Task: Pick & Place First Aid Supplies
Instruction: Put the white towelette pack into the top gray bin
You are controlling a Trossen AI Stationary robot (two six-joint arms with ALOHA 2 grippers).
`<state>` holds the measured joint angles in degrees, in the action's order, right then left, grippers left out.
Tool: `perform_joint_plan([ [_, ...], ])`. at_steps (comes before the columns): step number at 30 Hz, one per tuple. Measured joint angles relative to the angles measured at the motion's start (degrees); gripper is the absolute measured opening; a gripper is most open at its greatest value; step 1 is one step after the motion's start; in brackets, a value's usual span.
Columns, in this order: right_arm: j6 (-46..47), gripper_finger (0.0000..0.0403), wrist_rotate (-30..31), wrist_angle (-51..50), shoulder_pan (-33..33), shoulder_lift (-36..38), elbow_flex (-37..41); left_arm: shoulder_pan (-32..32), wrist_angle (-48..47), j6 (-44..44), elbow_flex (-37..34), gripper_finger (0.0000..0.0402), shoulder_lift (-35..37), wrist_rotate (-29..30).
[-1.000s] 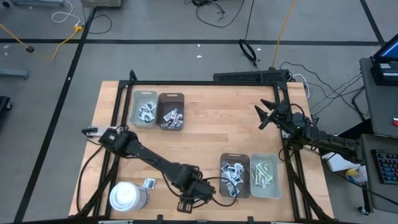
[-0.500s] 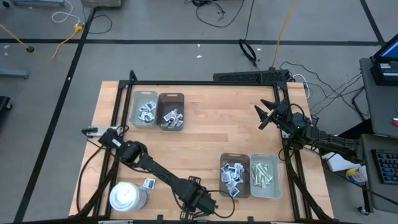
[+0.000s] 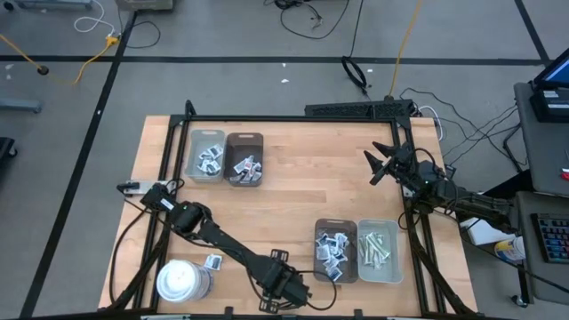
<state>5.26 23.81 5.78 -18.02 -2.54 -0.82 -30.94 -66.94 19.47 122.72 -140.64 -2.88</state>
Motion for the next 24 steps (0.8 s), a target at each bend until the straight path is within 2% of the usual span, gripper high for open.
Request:
perform_joint_plan([
  [4, 0.0, 0.0220, 0.0, 0.0, 0.0, 0.0, 0.0, 0.0, 0.1, -0.1, 0.0, 0.0109, 0.0, -0.1],
  [10, 0.0, 0.0221, 0.0, 0.0, 0.0, 0.0, 0.0, 0.0, 0.8, 0.6, 0.0, 0.0010, 0.0, -1.9],
  [17, 0.0, 0.0222, 0.0, 0.0, 0.0, 0.0, 0.0, 0.3, 0.8, 1.1, 0.0, 0.0003, 0.0, -2.1],
  [24, 0.0, 0.0220, 0.0, 0.0, 0.0, 0.0, 0.0, 1.5, -1.1, 2.1, 0.1, 0.0001, 3.6, -2.7],
])
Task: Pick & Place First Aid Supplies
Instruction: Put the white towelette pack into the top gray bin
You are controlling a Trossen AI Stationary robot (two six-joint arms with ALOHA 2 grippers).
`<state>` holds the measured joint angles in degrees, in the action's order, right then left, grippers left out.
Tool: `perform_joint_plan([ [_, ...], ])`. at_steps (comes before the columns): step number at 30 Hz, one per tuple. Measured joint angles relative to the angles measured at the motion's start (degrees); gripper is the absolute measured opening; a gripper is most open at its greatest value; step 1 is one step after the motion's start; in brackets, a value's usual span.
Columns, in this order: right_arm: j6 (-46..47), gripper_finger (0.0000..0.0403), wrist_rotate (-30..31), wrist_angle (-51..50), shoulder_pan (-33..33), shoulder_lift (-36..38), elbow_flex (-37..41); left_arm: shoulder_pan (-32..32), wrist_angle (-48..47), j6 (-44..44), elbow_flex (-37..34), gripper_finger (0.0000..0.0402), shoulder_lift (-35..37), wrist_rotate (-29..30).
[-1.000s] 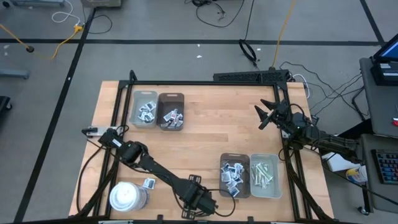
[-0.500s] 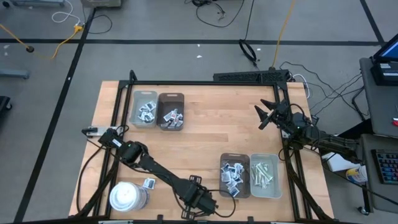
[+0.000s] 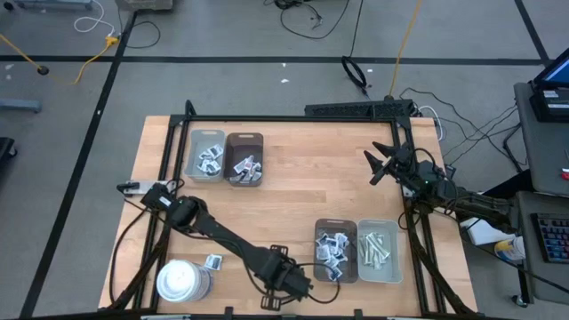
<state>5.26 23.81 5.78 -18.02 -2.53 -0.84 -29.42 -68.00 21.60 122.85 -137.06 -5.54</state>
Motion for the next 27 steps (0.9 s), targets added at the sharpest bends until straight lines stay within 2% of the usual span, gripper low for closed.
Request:
perform_joint_plan([
  [12, 0.0, 0.0221, 0.0, 0.0, 0.0, 0.0, 0.0, 2.0, -4.2, -0.6, 0.1, 0.0001, 6.4, -0.9],
  [22, 0.0, 0.0221, 0.0, 0.0, 0.0, 0.0, 0.0, 2.4, -4.4, -2.4, 0.1, 0.0001, 7.0, -0.5],
  [27, 0.0, 0.0221, 0.0, 0.0, 0.0, 0.0, 0.0, 2.3, -4.4, -1.9, 0.1, 0.0029, 7.0, -1.6],
])
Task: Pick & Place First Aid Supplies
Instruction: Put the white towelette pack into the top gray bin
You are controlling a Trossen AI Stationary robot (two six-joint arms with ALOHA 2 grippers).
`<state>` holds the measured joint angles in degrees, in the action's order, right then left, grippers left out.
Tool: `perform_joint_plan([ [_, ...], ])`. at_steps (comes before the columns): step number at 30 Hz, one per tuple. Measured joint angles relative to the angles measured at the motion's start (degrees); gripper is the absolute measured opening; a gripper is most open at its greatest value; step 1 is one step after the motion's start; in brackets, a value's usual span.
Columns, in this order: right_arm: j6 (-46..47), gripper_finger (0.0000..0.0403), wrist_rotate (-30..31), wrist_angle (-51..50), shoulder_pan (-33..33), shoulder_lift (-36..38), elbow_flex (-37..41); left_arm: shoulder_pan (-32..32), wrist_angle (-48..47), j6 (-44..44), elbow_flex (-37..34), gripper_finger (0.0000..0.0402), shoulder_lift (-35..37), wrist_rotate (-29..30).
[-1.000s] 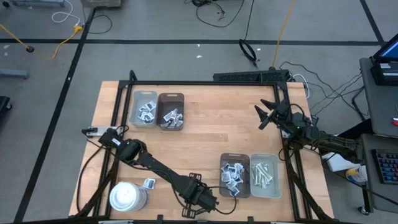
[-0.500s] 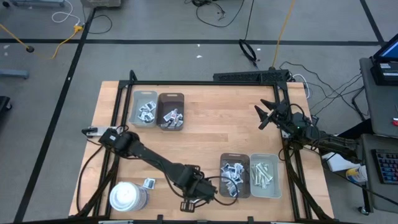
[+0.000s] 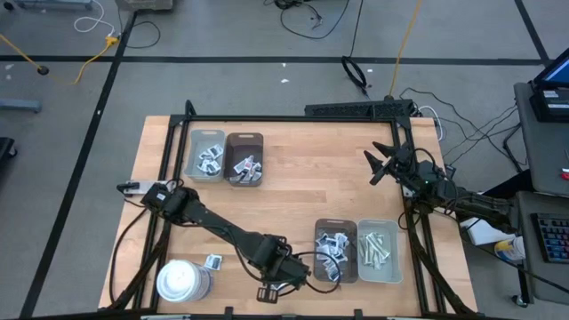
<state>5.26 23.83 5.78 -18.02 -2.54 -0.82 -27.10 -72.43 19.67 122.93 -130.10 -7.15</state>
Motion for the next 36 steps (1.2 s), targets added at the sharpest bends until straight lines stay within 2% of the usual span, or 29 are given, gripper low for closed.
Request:
perform_joint_plan([
  [8, 0.0, 0.0221, 0.0, 0.0, 0.0, 0.0, 0.0, -0.5, 0.1, -4.8, 0.0, 0.0156, 0.0, 0.1],
  [13, 0.0, 0.0221, 0.0, 0.0, 0.0, 0.0, 0.0, -1.7, 4.1, -7.0, -2.5, 0.0200, 0.0, 2.7],
  [17, 0.0, 0.0222, 0.0, 0.0, 0.0, 0.0, 0.0, -2.6, 9.2, -6.4, -6.4, 0.0205, -0.1, 2.7],
  [26, 0.0, 0.0221, 0.0, 0.0, 0.0, 0.0, 0.0, -3.0, 16.7, -4.3, -15.5, 0.0183, -0.1, 2.1],
  [31, 0.0, 0.0221, 0.0, 0.0, 0.0, 0.0, 0.0, -3.0, 22.9, -4.2, -20.2, 0.0184, -0.1, 1.5],
  [36, 0.0, 0.0221, 0.0, 0.0, 0.0, 0.0, 0.0, -3.0, 23.3, -4.1, -21.7, 0.0186, 0.2, 1.5],
])
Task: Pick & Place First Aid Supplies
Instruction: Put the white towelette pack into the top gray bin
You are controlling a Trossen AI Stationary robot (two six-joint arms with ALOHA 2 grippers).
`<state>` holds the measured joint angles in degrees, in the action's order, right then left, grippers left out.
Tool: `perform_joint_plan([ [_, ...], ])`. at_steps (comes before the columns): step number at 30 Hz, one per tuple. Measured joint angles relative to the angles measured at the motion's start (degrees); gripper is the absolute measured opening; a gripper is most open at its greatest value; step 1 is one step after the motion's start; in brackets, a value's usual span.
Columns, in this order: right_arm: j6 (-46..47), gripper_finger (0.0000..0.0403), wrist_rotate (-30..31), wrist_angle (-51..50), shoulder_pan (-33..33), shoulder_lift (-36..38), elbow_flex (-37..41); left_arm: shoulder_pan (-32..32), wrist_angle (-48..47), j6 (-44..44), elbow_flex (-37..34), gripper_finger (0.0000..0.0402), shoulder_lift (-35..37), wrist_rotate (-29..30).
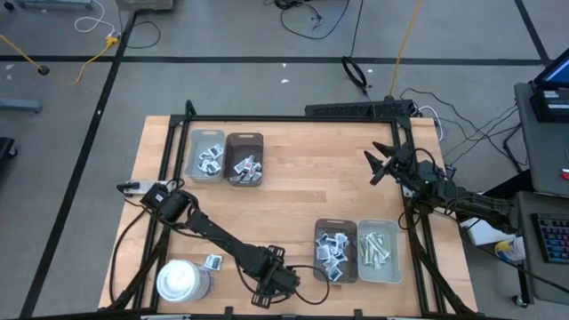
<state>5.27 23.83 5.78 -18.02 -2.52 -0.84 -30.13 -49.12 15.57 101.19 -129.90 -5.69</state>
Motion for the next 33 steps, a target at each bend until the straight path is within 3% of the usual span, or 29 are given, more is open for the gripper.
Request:
perform_joint_plan([
  [4, 0.0, 0.0220, 0.0, 0.0, 0.0, 0.0, 0.0, 0.0, 0.0, -1.1, -0.1, 0.0152, 0.0, 1.1],
  [11, 0.0, 0.0221, 0.0, 0.0, 0.0, 0.0, 0.0, 0.2, 0.1, -1.6, -0.1, 0.0016, -0.1, 1.0],
  [21, 0.0, 0.0221, 0.0, 0.0, 0.0, 0.0, 0.0, 0.3, 3.6, -1.3, -0.2, 0.0004, -0.2, -0.7],
  [33, 0.0, 0.0220, 0.0, 0.0, 0.0, 0.0, 0.0, 3.2, -8.3, 2.3, -0.3, 0.0001, 10.8, 1.4],
])
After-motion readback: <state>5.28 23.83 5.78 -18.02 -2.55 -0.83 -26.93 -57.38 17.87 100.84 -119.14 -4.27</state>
